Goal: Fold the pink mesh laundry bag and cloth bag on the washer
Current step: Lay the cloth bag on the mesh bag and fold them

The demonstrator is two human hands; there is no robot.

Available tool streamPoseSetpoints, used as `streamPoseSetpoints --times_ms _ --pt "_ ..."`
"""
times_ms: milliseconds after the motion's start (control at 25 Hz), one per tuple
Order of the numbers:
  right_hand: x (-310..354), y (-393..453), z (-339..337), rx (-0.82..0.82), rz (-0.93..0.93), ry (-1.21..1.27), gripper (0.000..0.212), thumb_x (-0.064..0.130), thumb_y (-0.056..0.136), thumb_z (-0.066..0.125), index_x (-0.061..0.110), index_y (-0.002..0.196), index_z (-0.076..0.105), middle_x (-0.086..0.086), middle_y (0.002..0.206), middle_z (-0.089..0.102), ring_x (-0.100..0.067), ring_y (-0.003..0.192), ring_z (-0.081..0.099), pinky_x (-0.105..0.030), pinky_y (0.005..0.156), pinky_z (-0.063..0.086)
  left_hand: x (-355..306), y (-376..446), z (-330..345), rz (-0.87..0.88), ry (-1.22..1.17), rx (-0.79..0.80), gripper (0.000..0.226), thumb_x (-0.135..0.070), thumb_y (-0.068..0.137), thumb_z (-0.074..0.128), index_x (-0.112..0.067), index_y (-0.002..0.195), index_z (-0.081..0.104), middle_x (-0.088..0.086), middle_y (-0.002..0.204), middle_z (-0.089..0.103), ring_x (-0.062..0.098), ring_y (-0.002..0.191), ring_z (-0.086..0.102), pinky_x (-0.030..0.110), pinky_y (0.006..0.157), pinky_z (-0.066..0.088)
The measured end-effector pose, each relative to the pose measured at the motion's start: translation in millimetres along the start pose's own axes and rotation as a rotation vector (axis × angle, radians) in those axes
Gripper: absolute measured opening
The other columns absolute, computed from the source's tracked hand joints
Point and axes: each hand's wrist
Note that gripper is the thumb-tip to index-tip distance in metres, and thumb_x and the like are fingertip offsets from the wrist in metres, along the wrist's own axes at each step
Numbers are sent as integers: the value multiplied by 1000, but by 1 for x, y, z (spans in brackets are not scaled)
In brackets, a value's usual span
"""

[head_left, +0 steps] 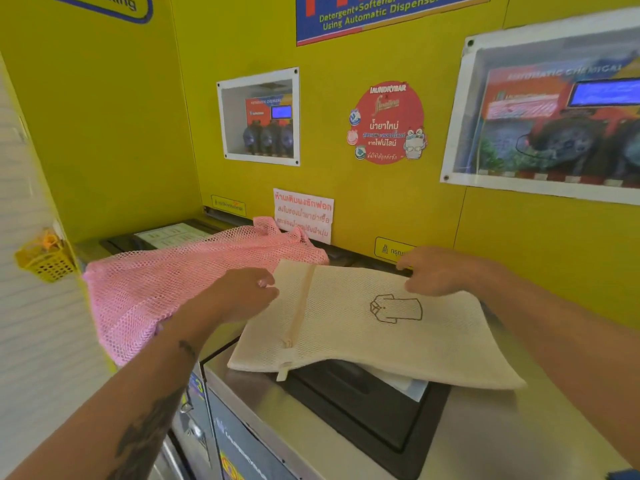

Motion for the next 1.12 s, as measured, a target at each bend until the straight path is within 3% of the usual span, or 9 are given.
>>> streamPoseSetpoints --times_ms 120,200,360,480,680,920,1000,1120 --pt "-8 12 32 70 145 -33 63 19 92 50 21 153 33 -7 153 42 -29 136 43 -39 110 40 -7 22 33 -49 18 -2 57 -53 92 49 -35 145 37 7 152 37 31 136 40 46 111 36" --pt "-9 14 47 95 114 2 71 20 90 51 26 155 25 -6 152 41 -28 133 45 -39 109 41 -9 30 46 -49 -40 -12 62 -47 89 57 -38 146 34 7 151 36 32 136 38 45 108 36" --pt "-8 17 43 -99 16 72 67 11 79 57 37 139 45 3 127 61 -22 108 59 -40 89 53 -11 27 39 36 -289 -153 62 -10 82 64 -35 137 49 6 134 49 26 122 48 35 97 42" --pt "6 14 21 -261 -39 3 61 9 79 58 39 133 52 2 124 64 -24 107 60 -38 82 53 -8 10 17 118 -364 -286 56 -10 84 59 -37 133 53 1 119 47 22 111 48 34 94 43" --pt "70 43 -21 -588 -159 -88 64 10 84 63 33 142 46 -5 122 61 -30 111 57 -41 90 47 37 -9 -37 147 -353 -592 46 -15 88 62 -33 131 56 -3 117 41 16 103 43 31 91 39" --pt "200 130 -47 -819 -285 -173 66 14 81 65 29 142 45 -9 122 58 -34 116 50 -46 97 36 133 10 -87 22 -319 -851 49 -13 86 66 -23 134 56 4 121 41 14 101 41 27 94 37" --pt "240 158 -39 -700 -234 -232 71 24 80 64 30 145 37 -11 133 51 -35 125 44 -50 103 33 173 27 -87 -49 -285 -768 52 -16 87 66 -21 137 53 8 127 41 19 107 44 28 96 38" --pt "280 196 7 -222 -91 -255 81 40 82 58 28 153 22 -14 158 25 -42 143 23 -61 115 20 237 46 -66 -207 -96 -325 57 -30 87 66 -25 141 47 10 139 36 28 125 43 34 104 36"
Point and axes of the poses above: each hand's wrist, its own y-axis towards the middle knuckle, its own z-axis out of the palm, x = y × z
